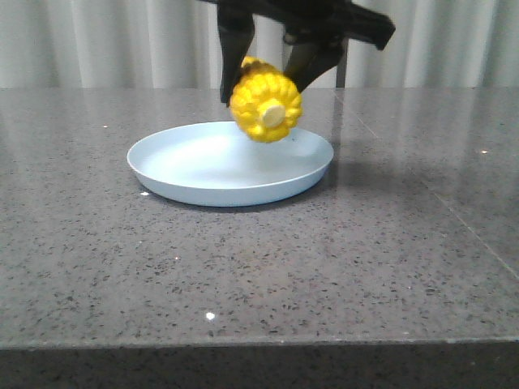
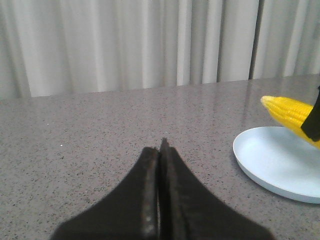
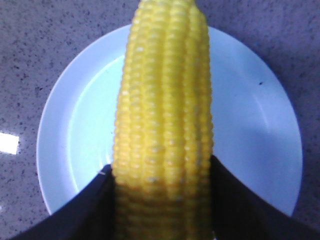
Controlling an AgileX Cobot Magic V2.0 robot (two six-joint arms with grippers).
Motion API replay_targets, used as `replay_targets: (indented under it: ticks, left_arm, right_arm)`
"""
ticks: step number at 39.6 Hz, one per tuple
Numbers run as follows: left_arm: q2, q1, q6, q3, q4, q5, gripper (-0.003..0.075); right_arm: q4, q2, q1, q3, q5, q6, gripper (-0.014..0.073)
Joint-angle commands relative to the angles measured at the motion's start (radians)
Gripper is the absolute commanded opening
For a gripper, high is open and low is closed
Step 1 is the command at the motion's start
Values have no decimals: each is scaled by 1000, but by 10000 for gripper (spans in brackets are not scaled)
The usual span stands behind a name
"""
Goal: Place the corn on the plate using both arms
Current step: 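Carry the corn cob with the right gripper over the plate, then lower the corn onto the plate and open the right gripper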
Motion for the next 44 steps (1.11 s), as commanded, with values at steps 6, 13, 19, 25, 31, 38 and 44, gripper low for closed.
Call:
replay_targets:
  ticks: [6,13,19,25,31,38,44]
  left_arm:
    - [11,-6,-1,-26,11,-84,-20]
    - [11,-6,-1,-26,11,-84,-20]
    - [11,-6,-1,-26,11,-84,-20]
    - [11,-6,-1,-26,11,-84,-20]
    - [11,-6,-1,-26,11,-84,-20]
    - [11,-6,-1,-26,11,-84,-20]
    - [11,-6,-1,-26,11,-84,-20]
  right_arm:
    - [12,20,6,-38,-72,22,145]
    - [26,40,6,-38,-70,22,327]
    - [49,41,6,-39,-77,22,500]
    - [33,28,6,-73,-54,22,540]
    - [3,-2,3,-131,-8,20,540]
    - [-83,-39,-23,-210,96,16,540]
    - [-95,-73,-56,-235,147,-98,512]
